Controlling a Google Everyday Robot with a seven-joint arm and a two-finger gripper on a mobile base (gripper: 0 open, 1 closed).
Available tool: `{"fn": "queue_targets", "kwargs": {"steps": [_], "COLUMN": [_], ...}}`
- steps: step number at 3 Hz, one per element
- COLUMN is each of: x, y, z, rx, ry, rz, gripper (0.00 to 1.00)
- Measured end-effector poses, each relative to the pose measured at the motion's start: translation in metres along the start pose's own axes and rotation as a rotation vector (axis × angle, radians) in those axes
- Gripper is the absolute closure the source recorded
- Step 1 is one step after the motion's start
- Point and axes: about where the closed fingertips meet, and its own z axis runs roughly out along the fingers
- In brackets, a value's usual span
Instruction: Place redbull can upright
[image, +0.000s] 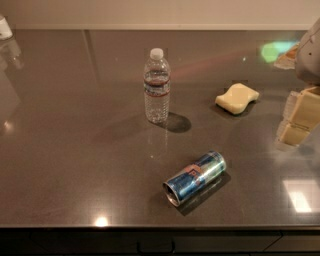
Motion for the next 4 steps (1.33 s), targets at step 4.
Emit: {"fn": "queue_targets", "kwargs": {"steps": [4], "x": [-0.031], "y": [0.054], "z": [0.020], "rx": [-0.099], "ry": [-0.081], "rz": [-0.167], "gripper": [0.00]}}
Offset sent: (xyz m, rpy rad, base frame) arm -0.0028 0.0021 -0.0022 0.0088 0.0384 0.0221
